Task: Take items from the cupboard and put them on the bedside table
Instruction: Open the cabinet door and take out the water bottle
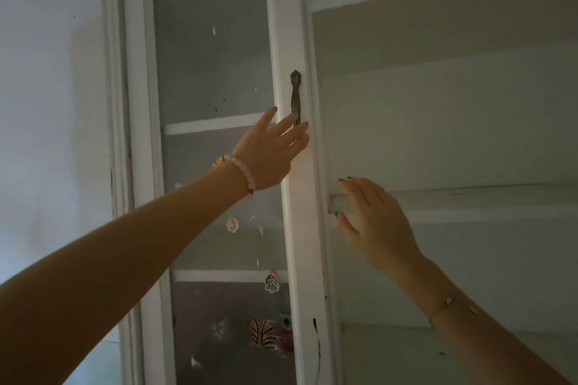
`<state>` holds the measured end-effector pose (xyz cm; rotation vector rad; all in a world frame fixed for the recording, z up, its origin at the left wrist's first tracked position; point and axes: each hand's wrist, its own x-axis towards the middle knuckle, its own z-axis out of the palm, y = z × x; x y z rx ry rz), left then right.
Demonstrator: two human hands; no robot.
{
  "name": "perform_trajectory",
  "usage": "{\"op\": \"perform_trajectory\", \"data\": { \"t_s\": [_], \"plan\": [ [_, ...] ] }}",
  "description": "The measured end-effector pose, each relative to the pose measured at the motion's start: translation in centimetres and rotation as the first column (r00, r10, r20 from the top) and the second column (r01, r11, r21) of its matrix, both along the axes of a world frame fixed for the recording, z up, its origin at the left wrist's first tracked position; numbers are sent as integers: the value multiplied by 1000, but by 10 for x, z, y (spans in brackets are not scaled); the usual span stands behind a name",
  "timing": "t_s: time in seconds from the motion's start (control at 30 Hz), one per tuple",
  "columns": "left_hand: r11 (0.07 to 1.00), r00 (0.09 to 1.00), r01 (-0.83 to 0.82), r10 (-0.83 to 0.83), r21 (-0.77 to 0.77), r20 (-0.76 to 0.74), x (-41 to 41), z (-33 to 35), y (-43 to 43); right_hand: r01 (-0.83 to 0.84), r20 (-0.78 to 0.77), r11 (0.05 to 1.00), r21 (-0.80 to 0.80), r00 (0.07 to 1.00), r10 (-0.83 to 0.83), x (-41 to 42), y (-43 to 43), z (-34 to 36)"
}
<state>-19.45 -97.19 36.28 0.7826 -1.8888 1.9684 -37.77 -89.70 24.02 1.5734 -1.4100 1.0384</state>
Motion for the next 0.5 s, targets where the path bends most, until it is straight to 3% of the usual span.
{"op": "perform_trajectory", "data": {
  "t_s": [0.17, 0.5],
  "plan": [
    [979, 979, -201, 202, -29, 37, -14, 20, 5, -4, -16, 1000, 26, 1000, 5, -4, 6, -3],
    [973, 974, -220, 223, -70, 46, -20, 25, 16, -88, -8, 993, 80, 996, 89, -4, 16, -15]
  ]
}}
